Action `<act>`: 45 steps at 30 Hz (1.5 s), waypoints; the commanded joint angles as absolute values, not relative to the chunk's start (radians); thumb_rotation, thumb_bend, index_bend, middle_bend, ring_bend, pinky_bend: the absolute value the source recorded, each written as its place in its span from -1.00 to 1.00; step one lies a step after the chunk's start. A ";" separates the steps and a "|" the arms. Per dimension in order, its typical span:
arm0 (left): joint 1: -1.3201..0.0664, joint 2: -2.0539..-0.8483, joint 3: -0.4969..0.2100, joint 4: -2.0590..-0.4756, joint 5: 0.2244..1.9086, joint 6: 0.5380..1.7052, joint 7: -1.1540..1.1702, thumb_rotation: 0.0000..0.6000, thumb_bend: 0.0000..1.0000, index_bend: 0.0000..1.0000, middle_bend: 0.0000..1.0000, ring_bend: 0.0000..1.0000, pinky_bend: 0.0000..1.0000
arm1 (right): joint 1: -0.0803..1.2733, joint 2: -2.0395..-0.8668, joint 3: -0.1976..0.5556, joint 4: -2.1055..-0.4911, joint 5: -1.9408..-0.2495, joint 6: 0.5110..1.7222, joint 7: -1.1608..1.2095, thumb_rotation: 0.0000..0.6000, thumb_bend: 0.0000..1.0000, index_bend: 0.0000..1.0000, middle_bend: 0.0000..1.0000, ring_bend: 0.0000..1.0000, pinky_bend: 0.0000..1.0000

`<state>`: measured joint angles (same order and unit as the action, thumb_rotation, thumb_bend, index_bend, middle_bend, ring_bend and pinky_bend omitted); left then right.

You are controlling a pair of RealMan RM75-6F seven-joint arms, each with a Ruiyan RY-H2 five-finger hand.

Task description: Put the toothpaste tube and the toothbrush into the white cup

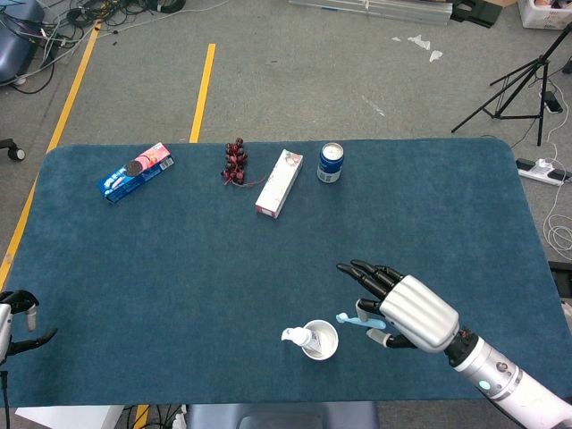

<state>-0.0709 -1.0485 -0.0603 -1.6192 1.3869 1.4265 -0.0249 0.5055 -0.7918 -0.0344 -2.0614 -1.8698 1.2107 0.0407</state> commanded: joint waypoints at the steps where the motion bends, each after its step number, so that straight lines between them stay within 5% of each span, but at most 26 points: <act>1: -0.071 -1.048 -0.060 -1.620 1.387 1.427 -0.025 1.00 -1.00 0.53 -0.10 -0.28 -0.20 | 0.503 -0.787 -0.040 -2.067 -1.888 1.209 0.051 1.00 -0.53 0.15 -0.93 -1.00 -0.52; 45: -0.061 -1.032 -0.060 -1.626 1.400 1.444 -0.063 1.00 -1.00 0.53 -0.10 -0.28 -0.20 | 0.628 -1.019 0.003 -1.967 -1.750 0.941 0.037 1.00 -0.54 0.15 -0.93 -1.00 -0.52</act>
